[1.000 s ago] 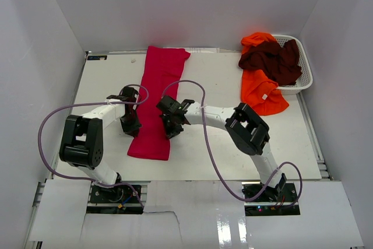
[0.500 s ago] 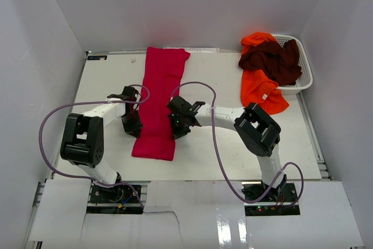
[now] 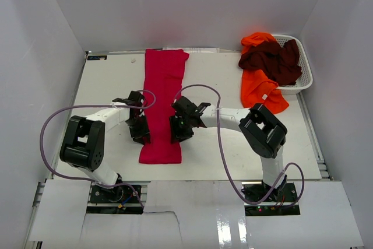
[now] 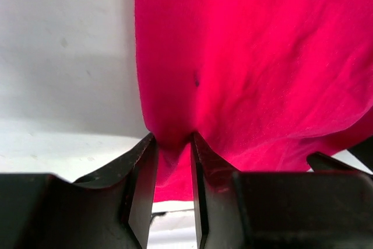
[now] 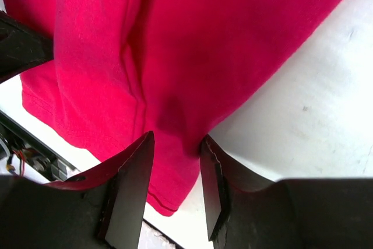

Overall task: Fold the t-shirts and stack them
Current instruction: Grab the bottom of the folded rectangular tshirt with both arms

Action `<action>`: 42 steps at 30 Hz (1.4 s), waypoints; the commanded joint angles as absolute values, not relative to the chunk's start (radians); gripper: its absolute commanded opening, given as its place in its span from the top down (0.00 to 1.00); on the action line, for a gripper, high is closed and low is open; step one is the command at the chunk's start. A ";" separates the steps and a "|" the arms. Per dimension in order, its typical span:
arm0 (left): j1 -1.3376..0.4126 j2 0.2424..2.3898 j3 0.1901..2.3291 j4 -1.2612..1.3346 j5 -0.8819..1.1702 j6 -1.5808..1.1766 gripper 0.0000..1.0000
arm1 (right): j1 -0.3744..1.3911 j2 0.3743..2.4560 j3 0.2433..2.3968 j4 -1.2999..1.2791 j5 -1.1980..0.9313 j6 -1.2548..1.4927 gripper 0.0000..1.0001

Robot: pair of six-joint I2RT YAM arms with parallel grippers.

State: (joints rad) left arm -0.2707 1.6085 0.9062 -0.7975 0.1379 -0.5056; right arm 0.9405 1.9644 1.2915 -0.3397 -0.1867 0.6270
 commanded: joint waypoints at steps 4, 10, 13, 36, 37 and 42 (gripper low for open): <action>-0.285 1.534 0.868 -0.864 0.167 -0.537 0.58 | 0.996 1.956 1.206 -0.479 -0.124 0.640 0.57; -0.299 1.488 0.822 -0.871 0.195 -0.557 0.59 | 1.015 1.922 1.151 -0.515 -0.081 0.647 0.68; -0.314 1.465 0.807 -0.874 0.204 -0.577 0.60 | 1.014 1.893 1.095 -0.514 -0.057 0.652 0.78; -0.420 1.336 0.607 -0.880 0.278 -0.696 0.58 | 1.032 1.756 0.864 -0.431 -0.179 0.698 0.60; -0.423 1.330 0.601 -0.882 0.278 -0.698 0.58 | 1.034 1.743 0.848 -0.410 -0.189 0.706 0.60; -0.430 1.307 0.592 -0.893 0.282 -0.712 0.58 | 1.055 1.698 0.756 -0.344 -0.242 0.753 0.60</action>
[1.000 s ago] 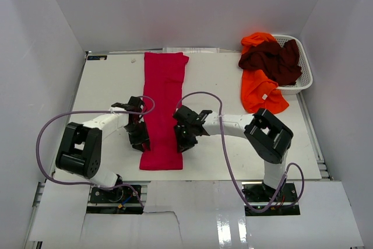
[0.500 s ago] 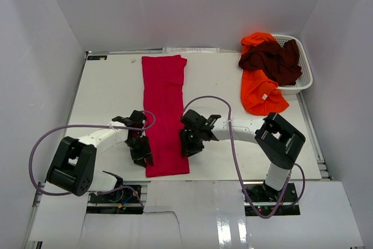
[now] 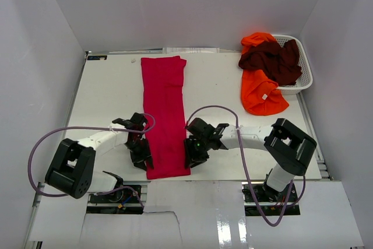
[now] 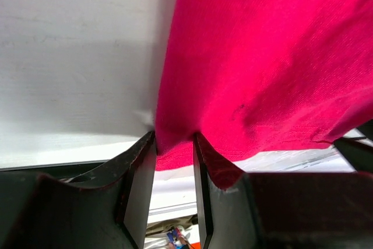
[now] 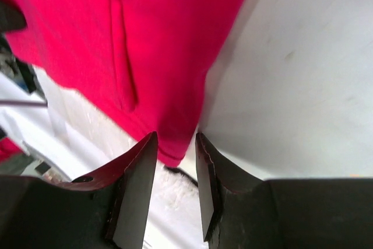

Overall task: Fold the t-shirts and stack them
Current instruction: Grab the bottom of the folded rectangular tshirt with both arms

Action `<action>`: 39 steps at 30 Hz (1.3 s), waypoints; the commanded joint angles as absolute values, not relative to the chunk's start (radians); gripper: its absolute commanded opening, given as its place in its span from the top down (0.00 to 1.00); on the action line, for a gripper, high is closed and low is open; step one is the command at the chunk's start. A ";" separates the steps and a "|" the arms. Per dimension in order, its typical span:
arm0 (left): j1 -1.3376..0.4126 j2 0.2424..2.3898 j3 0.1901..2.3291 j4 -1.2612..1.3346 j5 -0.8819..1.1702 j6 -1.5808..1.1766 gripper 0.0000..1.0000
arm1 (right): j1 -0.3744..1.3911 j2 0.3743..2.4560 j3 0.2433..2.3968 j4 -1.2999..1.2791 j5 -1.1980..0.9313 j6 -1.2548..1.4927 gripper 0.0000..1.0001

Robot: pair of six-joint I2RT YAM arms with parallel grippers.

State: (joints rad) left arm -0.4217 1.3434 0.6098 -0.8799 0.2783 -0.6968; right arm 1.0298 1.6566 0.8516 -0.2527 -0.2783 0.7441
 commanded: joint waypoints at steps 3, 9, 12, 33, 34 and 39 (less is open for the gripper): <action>-0.431 1.292 0.586 -0.900 0.282 -0.722 0.58 | 1.060 1.690 0.739 -0.315 -0.256 0.768 0.60; -0.434 1.256 0.597 -0.951 0.267 -0.742 0.58 | 1.074 1.675 0.723 -0.302 -0.253 0.795 0.60; -0.434 1.244 0.603 -0.977 0.261 -0.746 0.58 | 1.074 1.684 0.722 -0.295 -0.244 0.795 0.64; -0.587 1.209 0.584 -1.014 0.105 -0.976 0.57 | 1.074 1.667 0.719 -0.273 -0.233 0.798 0.65; -0.589 1.207 0.583 -1.011 0.097 -0.986 0.57 | 1.074 1.664 0.718 -0.275 -0.233 0.796 0.65; -0.589 1.213 0.549 -0.960 0.109 -1.014 0.57 | 1.074 1.661 0.713 -0.273 -0.235 0.796 0.68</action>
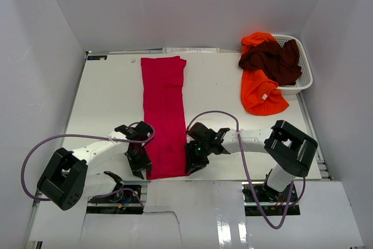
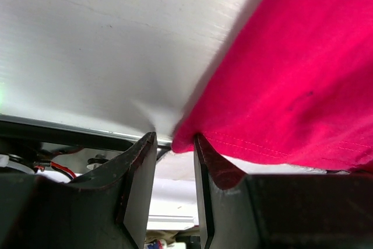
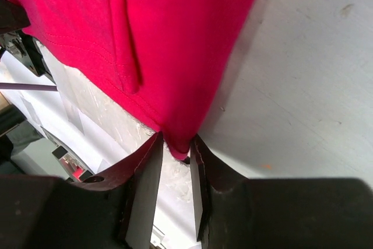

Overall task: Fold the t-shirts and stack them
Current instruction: Grab the bottom of the folded rectangular tshirt with both arms, then fold the folded rectangular tshirt in 1/3 of the way

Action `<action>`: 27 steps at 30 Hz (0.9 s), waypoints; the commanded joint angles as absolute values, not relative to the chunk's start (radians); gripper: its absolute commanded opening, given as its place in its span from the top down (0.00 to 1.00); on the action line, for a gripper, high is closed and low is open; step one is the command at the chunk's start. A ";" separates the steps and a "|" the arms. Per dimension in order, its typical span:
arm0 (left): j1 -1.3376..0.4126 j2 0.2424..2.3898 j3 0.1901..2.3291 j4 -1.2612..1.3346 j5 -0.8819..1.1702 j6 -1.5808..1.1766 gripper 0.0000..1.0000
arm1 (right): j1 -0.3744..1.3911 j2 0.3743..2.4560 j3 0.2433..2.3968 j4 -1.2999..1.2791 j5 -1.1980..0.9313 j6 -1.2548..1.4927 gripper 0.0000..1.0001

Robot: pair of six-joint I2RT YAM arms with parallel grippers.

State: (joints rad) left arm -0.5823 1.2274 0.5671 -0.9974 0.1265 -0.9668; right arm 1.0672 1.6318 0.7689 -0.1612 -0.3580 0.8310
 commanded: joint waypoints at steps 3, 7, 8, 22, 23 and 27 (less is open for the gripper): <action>-0.598 1.219 0.528 -0.934 0.130 -1.023 0.58 | 1.074 1.667 0.706 -0.265 -0.235 0.796 0.70; -0.603 1.212 0.494 -0.894 0.150 -1.042 0.58 | 1.074 1.681 0.700 -0.250 -0.242 0.796 0.71; -0.604 1.209 0.491 -0.890 0.150 -1.046 0.58 | 1.074 1.686 0.699 -0.249 -0.242 0.796 0.71; -0.626 1.183 0.450 -0.850 0.089 -1.121 0.93 | 1.074 1.694 0.699 -0.236 -0.238 0.796 0.92; -0.627 1.184 0.439 -0.838 0.090 -1.127 0.98 | 1.074 1.694 0.699 -0.238 -0.236 0.796 0.92; -0.634 1.183 0.448 -0.841 0.100 -1.120 1.00 | 1.074 1.680 0.707 -0.251 -0.236 0.792 0.92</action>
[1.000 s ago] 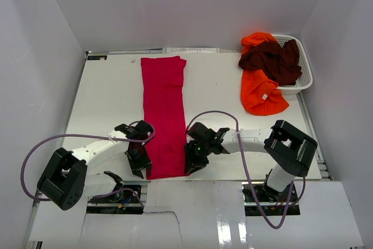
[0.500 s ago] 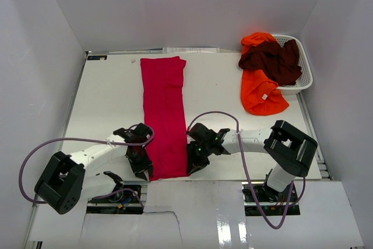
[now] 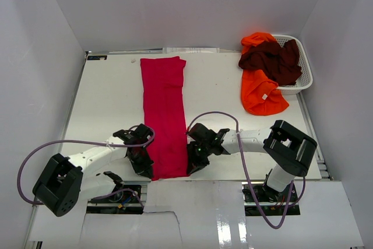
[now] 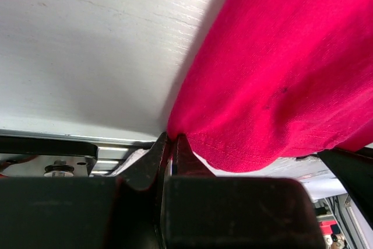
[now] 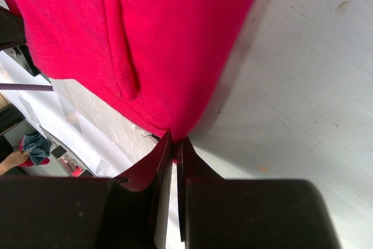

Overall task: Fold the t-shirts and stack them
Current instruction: Fold the folded rectangular tshirt in 1/3 of the way

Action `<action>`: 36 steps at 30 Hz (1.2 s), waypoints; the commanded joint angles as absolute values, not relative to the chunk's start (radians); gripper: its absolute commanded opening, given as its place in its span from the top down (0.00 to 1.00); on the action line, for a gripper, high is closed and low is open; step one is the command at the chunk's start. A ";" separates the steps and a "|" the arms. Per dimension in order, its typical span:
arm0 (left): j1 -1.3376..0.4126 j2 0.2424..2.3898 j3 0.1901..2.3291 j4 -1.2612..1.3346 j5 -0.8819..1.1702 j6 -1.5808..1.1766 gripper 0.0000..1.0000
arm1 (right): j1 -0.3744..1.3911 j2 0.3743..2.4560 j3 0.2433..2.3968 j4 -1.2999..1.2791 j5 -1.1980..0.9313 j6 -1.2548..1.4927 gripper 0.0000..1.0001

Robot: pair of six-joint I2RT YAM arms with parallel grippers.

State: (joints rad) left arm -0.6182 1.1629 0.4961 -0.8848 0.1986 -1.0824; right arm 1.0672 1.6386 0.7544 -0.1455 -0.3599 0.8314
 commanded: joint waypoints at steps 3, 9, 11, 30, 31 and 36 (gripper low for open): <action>-0.634 1.146 0.495 -0.891 0.101 -1.106 1.00 | 1.074 1.648 0.729 -0.285 -0.230 0.784 0.92; -0.634 1.109 0.670 -1.067 0.100 -1.062 1.00 | 1.062 1.574 0.770 -0.333 -0.244 0.769 0.92; -0.634 1.109 0.712 -1.120 0.065 -1.054 1.00 | 1.052 1.552 0.793 -0.373 -0.232 0.756 0.92; -0.598 1.152 0.888 -1.152 -0.113 -1.066 1.00 | 0.916 1.563 1.109 -0.551 -0.221 0.572 0.92; -0.597 1.155 0.899 -1.146 -0.130 -1.071 1.00 | 0.910 1.572 1.139 -0.557 -0.221 0.555 0.92; -0.569 1.204 0.985 -1.100 -0.254 -1.063 1.00 | 0.871 1.635 1.227 -0.581 -0.224 0.509 0.92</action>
State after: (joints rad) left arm -0.5854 1.1854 0.9142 -1.1393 -0.1287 -1.0561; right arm 0.8951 1.6062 1.1637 -0.5415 -0.2314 0.5640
